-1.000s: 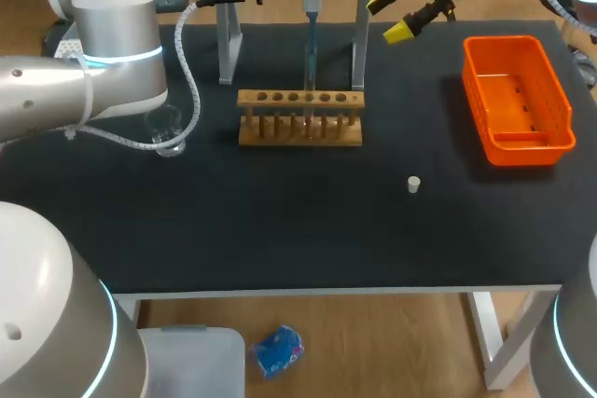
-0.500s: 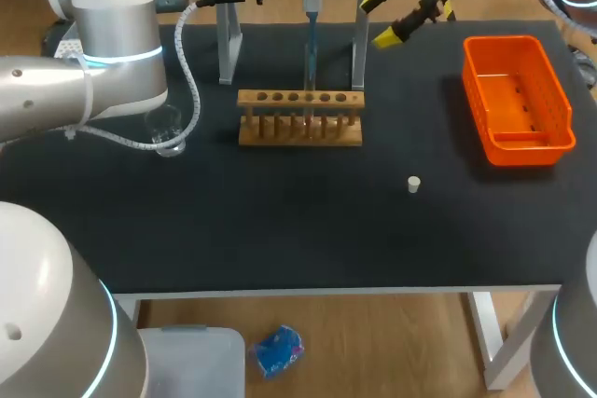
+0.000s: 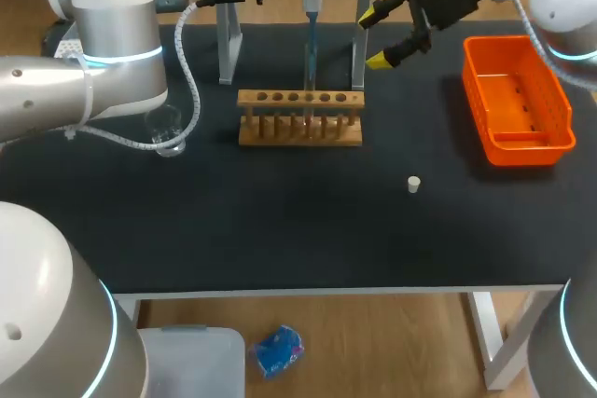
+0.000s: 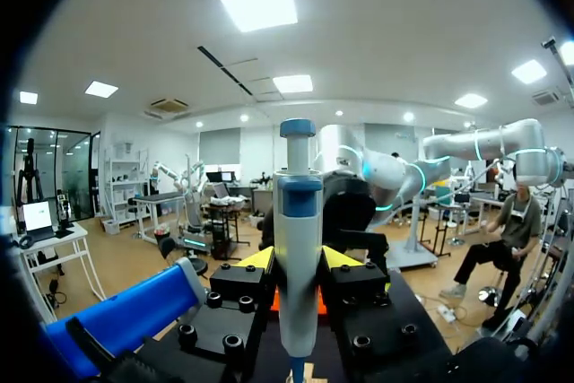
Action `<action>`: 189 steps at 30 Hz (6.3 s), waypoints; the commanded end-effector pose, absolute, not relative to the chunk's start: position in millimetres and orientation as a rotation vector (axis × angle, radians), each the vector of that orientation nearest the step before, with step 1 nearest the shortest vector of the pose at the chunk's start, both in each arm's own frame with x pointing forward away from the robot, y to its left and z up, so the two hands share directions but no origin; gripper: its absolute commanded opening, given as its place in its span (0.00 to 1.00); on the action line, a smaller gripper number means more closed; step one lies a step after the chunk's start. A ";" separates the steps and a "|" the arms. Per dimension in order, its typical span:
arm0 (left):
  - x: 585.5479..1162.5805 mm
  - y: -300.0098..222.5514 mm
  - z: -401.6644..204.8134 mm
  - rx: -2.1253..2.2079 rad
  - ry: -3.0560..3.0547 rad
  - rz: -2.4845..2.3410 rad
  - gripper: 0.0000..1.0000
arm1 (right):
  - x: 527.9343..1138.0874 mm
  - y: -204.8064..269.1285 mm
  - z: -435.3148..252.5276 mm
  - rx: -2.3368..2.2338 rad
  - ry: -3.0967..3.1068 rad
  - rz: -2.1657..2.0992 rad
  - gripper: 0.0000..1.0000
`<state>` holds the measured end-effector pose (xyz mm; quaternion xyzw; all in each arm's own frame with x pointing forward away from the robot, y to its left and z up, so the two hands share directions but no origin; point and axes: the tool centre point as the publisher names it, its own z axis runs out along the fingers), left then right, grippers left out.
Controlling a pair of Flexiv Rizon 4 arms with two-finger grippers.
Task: Invert the test tube, pick up the pipette, mount the tip to pipette, aspirate from beaker and dispense into the tube, eject the tip, return the pipette, and cap with the stopper.
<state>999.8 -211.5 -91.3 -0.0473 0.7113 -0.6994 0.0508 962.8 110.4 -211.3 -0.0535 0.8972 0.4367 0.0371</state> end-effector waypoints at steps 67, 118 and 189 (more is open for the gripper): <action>995.3 -209.6 -49.9 -0.090 2.175 -2.090 0.00 | 981.6 124.2 -260.6 -0.146 2.730 1.373 1.00; 865.8 -240.2 -6.6 0.066 2.171 -1.993 0.00 | 870.9 101.1 -196.3 -0.211 2.450 1.725 1.00; 805.7 -268.7 -140.5 -0.016 2.192 -2.093 0.00 | 801.4 154.2 -180.1 -0.228 2.280 2.291 1.00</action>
